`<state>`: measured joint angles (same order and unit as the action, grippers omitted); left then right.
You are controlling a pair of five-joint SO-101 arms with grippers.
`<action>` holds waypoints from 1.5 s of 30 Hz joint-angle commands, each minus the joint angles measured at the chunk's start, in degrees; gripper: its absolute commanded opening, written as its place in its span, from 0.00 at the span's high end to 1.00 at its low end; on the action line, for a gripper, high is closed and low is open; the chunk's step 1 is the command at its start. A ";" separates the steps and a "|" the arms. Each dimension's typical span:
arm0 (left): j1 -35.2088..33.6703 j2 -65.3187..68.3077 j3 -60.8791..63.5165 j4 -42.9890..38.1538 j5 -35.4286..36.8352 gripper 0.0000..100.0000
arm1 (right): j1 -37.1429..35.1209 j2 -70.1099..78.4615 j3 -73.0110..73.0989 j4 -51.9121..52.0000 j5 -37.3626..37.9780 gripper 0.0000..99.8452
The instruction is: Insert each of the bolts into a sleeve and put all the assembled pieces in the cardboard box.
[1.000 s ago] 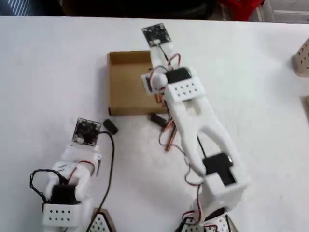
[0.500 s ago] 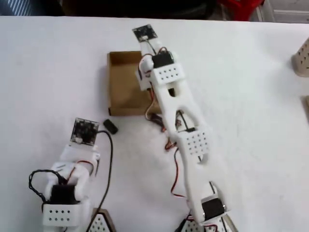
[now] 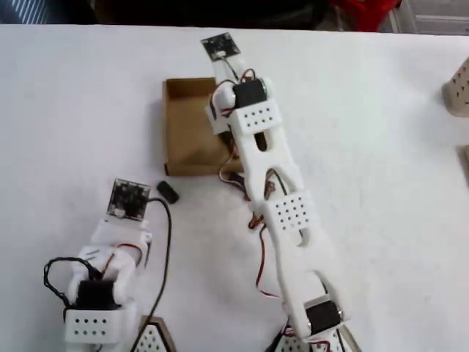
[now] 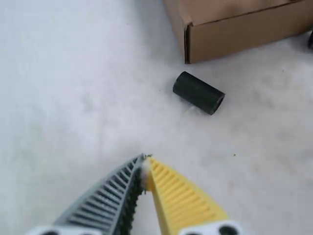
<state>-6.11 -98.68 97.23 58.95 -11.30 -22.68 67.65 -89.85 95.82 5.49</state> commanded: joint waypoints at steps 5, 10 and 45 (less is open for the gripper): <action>-0.66 -0.40 0.09 -1.32 -0.70 0.98 | 0.57 -14.02 6.24 3.30 6.68 0.98; -0.66 -0.40 0.09 -2.02 -0.70 0.98 | -0.04 -29.23 29.71 3.03 9.76 0.98; -0.66 -0.40 0.09 -1.85 -0.70 0.98 | -3.21 -49.63 94.42 -30.99 31.56 0.88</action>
<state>-6.11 -98.68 97.23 58.24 -11.30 -28.48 15.16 10.46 65.05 36.26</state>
